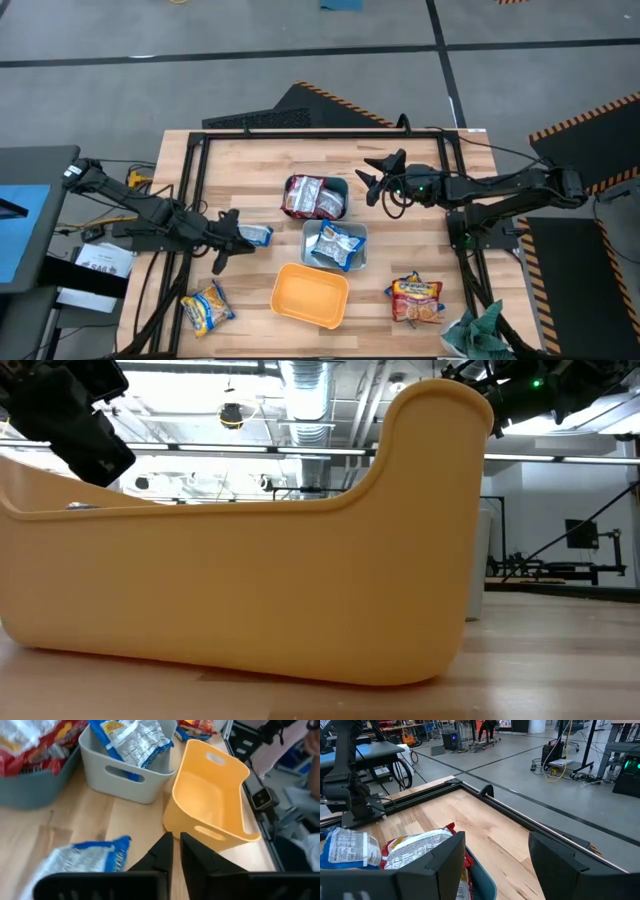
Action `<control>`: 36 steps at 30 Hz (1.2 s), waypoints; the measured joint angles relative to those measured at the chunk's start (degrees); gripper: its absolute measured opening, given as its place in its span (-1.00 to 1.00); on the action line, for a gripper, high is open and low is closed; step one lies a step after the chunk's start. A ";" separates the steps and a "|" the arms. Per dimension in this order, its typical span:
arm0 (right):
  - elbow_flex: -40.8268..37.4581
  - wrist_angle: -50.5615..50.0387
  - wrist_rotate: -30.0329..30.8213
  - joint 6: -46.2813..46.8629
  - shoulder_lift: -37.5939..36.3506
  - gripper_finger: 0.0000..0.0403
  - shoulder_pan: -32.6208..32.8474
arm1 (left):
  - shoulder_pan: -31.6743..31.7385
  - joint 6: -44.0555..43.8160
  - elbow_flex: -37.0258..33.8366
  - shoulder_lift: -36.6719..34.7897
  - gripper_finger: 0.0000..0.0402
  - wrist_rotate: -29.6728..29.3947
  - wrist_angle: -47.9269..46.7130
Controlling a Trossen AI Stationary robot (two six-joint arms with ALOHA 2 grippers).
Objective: Sort Maruchan noodles
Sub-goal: Put the top blue noodle pack into the gray bin
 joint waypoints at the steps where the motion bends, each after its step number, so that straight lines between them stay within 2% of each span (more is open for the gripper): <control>1: 0.00 -0.02 -0.02 0.00 0.00 0.19 0.00 | 0.00 1.25 0.00 0.00 -0.85 -0.02 0.10; 5: 0.00 -0.02 -0.02 0.00 0.00 0.19 0.00 | 0.00 4.64 0.86 0.03 -0.64 -0.04 0.21; 9: 0.00 -0.02 0.00 0.00 0.00 0.19 0.00 | -0.19 6.92 4.95 1.71 -0.41 -1.28 -3.29; 16: 0.00 -0.22 0.00 0.00 0.00 0.19 0.00 | -3.12 7.47 12.66 10.95 -0.12 -2.98 -11.19; 21: 0.00 -0.93 -0.02 0.00 0.00 0.19 0.00 | -6.10 5.13 16.52 21.18 -0.06 -4.89 -20.73; 25: 0.00 -0.91 0.00 0.00 -0.02 0.19 0.00 | -6.86 6.23 18.21 28.07 -0.06 -12.64 -29.12; 28: 0.00 -0.89 0.00 0.00 0.00 0.19 0.00 | -6.84 6.51 18.25 31.57 -0.06 -15.71 -31.55; 31: 0.00 -0.91 0.00 0.00 -0.02 0.19 0.00 | -6.86 6.21 18.27 34.14 -0.06 -14.57 -31.67; 36: 0.00 -0.91 0.00 0.00 0.00 0.19 -0.04 | -6.86 5.38 18.32 36.70 -0.06 -8.17 -31.43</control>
